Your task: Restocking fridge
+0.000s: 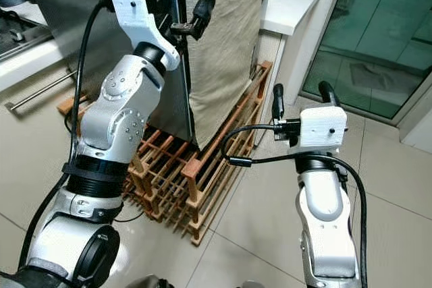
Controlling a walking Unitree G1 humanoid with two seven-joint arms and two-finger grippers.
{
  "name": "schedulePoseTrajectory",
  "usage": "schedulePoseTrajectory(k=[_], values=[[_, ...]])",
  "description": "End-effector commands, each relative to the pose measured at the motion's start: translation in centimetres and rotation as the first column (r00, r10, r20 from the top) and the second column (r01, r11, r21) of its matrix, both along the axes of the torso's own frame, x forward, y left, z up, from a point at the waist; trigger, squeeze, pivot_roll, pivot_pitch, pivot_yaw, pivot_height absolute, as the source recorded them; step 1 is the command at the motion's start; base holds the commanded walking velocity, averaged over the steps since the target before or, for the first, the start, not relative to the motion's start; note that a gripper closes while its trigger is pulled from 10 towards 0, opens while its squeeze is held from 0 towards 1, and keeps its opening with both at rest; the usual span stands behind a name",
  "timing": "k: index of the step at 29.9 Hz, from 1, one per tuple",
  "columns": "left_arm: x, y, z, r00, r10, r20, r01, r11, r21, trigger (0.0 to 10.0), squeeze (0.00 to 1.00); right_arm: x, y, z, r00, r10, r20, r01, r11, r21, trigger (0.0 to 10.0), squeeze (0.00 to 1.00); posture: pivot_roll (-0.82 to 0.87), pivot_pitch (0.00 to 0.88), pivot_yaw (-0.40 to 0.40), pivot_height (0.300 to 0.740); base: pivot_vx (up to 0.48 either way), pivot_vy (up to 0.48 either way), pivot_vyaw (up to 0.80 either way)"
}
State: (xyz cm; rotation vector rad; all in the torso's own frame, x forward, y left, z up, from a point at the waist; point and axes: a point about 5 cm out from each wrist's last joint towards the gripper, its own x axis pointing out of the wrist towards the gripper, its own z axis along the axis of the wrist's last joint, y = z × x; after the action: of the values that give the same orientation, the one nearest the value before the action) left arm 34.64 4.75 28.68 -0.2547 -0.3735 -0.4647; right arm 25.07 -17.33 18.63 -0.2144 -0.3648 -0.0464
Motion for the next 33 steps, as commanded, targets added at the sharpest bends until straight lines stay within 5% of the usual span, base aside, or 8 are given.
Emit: schedulePoseTrajectory(k=[1,10,15,19,22,27,31,33], values=[[-0.1,-0.6,0.7,1.000,-0.016,0.027,0.016,1.000,0.017,10.0,0.00,-0.2,-0.2,0.2,1.000,-0.010,0.004,0.010,1.000,-0.007,10.0,0.00,-0.22,0.000,0.047,0.711,0.000,0.000,0.00],[1.1,-2.9,-1.1,0.996,-0.031,-0.078,0.035,0.998,0.049,10.0,0.00,0.1,-0.1,0.3,1.000,-0.002,0.008,0.002,1.000,-0.011,10.0,0.00,-0.22,0.000,0.046,0.711,0.000,0.000,0.00],[-1.1,-6.1,0.4,0.941,-0.339,-0.025,0.337,0.940,-0.043,10.0,0.00,0.0,-0.2,0.5,1.000,-0.007,0.014,0.007,1.000,-0.018,10.0,0.00,-0.24,0.000,0.051,0.711,0.000,0.000,0.00],[-4.7,-7.6,2.8,0.743,-0.659,0.117,0.669,0.738,-0.091,10.0,0.00,-0.4,-0.9,0.3,1.000,-0.025,-0.002,0.025,0.999,-0.025,10.0,0.00,-0.25,0.000,0.052,0.711,0.000,0.000,0.00],[-7.9,-7.4,5.7,0.471,-0.853,0.223,0.882,0.454,-0.124,10.0,0.00,-1.4,-1.6,-0.8,0.997,-0.054,-0.046,0.053,0.998,-0.034,10.0,0.00,-0.26,0.000,0.057,0.711,0.000,0.000,0.00],[-8.7,-6.3,6.9,0.363,-0.892,0.268,0.929,0.326,-0.173,10.0,0.00,-1.7,-2.0,-1.1,0.996,-0.072,-0.058,0.070,0.997,-0.031,10.0,0.00,-0.26,0.000,0.062,0.711,0.000,0.000,0.00],[-7.4,-6.0,5.8,0.462,-0.864,0.202,0.886,0.443,-0.133,10.0,0.00,-1.4,-1.8,-1.1,0.996,-0.067,-0.055,0.065,0.997,-0.030,10.0,0.00,-0.25,0.000,0.060,0.711,0.000,0.000,0.00],[-5.4,-5.6,4.8,0.598,-0.791,0.130,0.799,0.576,-0.171,10.0,0.00,-1.1,-1.5,-1.0,0.998,-0.044,-0.055,0.042,0.998,-0.036,10.0,0.00,-0.25,0.000,0.049,0.711,0.000,0.000,0.00]])
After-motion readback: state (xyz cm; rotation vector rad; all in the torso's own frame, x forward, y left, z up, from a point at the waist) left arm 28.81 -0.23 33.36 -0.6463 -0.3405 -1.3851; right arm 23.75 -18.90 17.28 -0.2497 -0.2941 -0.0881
